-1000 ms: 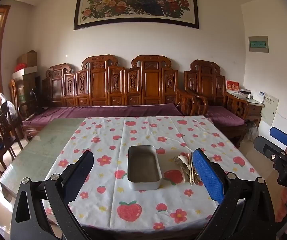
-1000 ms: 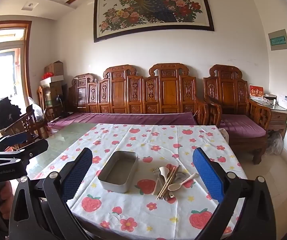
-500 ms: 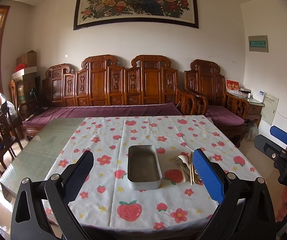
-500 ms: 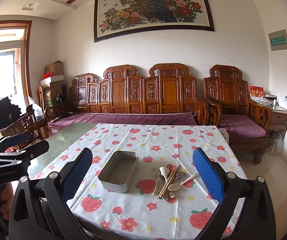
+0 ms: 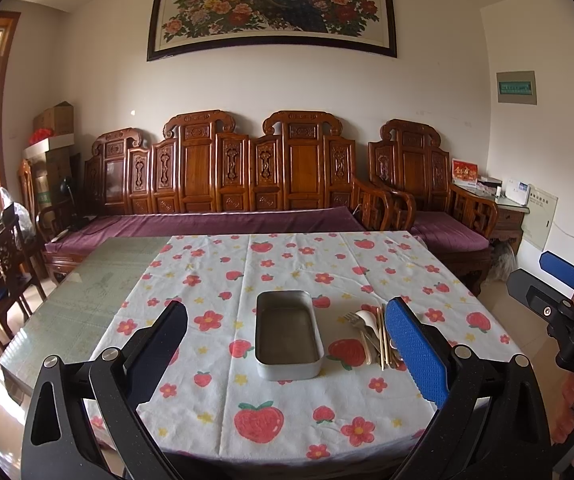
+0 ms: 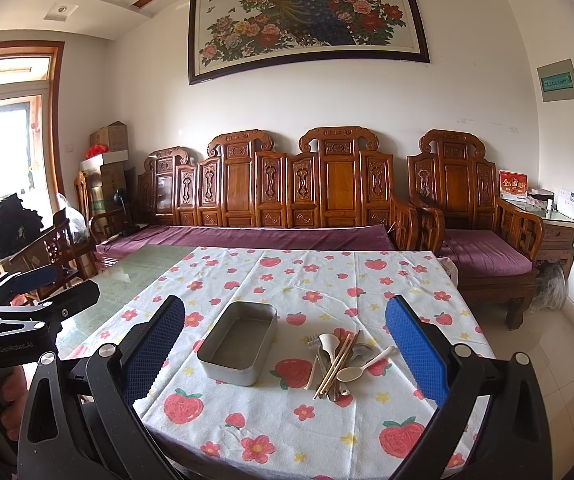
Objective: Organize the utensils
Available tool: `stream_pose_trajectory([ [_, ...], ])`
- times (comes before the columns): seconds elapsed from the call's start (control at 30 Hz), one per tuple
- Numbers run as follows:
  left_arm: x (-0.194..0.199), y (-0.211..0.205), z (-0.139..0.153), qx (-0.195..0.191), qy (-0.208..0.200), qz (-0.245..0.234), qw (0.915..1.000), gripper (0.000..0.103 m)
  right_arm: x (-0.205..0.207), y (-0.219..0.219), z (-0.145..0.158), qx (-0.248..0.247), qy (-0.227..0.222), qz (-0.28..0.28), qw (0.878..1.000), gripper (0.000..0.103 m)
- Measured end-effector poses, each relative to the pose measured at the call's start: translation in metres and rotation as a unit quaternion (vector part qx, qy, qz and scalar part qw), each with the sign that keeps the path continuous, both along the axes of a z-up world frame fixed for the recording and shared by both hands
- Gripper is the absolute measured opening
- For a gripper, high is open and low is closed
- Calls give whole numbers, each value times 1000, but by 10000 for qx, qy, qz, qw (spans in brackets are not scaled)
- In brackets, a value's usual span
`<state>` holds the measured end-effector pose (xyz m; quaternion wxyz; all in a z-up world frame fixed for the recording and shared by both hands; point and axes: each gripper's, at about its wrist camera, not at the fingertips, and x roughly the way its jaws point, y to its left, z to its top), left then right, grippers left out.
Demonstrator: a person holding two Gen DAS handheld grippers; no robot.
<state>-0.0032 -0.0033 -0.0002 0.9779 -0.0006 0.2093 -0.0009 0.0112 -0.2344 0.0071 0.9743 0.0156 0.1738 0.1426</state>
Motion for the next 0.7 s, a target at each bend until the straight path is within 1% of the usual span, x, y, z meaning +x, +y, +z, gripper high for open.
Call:
stream_pose_trajectory([
  [0.17, -1, 0, 0, 0, -2, 8, 10000, 96, 0, 0, 0, 7, -1, 1, 10000, 101],
  [0.23, 0, 1, 6, 1, -2, 2, 10000, 96, 0, 0, 0, 12, -4, 1, 10000, 101],
  [0.7, 0, 1, 7, -8, -13, -4, 10000, 96, 0, 5, 0, 4, -10, 3, 10000, 101],
])
